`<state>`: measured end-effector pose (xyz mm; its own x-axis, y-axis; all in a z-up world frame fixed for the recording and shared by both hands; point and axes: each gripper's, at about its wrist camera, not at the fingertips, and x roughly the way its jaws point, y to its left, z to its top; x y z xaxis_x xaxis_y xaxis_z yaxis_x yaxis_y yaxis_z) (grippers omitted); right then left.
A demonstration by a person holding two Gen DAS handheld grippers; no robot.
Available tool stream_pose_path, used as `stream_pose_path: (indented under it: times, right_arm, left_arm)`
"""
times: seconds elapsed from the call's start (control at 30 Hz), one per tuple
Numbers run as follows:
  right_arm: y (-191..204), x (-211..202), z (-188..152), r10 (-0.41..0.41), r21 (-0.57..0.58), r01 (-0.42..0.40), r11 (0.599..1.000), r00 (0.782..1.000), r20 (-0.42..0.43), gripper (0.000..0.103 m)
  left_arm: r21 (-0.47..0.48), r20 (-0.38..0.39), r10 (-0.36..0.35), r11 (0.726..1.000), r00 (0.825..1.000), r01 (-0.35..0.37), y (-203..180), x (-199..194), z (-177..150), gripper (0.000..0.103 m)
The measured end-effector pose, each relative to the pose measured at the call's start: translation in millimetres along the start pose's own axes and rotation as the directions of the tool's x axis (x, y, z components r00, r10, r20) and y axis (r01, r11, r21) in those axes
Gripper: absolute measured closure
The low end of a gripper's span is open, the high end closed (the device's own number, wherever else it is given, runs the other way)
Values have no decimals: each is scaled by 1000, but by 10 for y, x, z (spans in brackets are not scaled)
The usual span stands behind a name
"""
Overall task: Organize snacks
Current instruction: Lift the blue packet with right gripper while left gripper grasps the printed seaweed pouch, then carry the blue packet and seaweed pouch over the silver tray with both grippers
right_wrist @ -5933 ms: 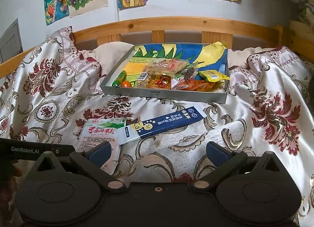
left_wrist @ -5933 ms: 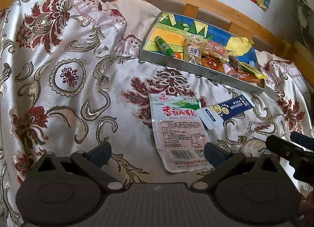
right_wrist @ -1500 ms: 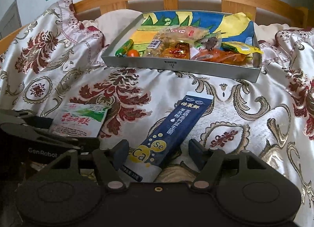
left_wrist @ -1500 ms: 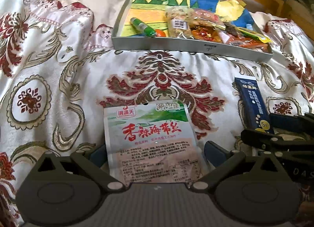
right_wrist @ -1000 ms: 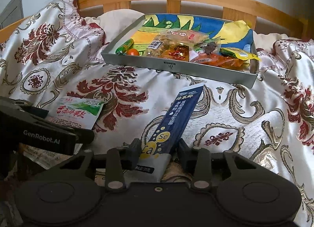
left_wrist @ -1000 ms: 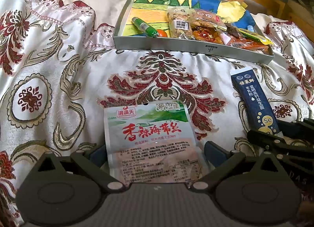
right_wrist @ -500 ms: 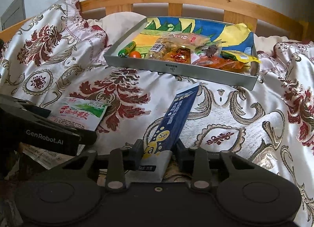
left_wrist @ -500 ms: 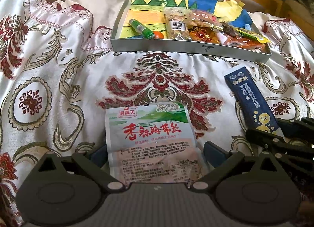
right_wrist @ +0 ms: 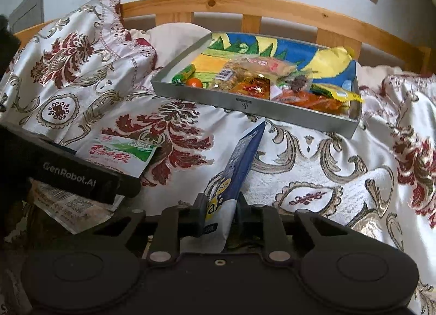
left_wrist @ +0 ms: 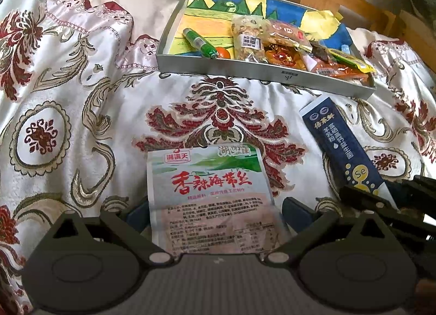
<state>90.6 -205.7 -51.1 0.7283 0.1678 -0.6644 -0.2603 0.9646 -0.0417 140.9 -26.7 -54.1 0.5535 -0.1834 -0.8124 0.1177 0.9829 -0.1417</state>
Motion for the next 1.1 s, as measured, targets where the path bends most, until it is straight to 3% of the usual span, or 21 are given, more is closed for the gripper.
stream_pose_path:
  times: [0.83,1.1]
  right_arm:
    - [8,-130,3,-3,11,2,1000,997,76,82]
    - [-106,-167,235,2,3,-2,1000,990,139,82]
  left_arm:
    - [-20,72,-39,999,997,40,-3,-106,86,3]
    - [-14,129,-59,998,990,62,2,-146,466,3]
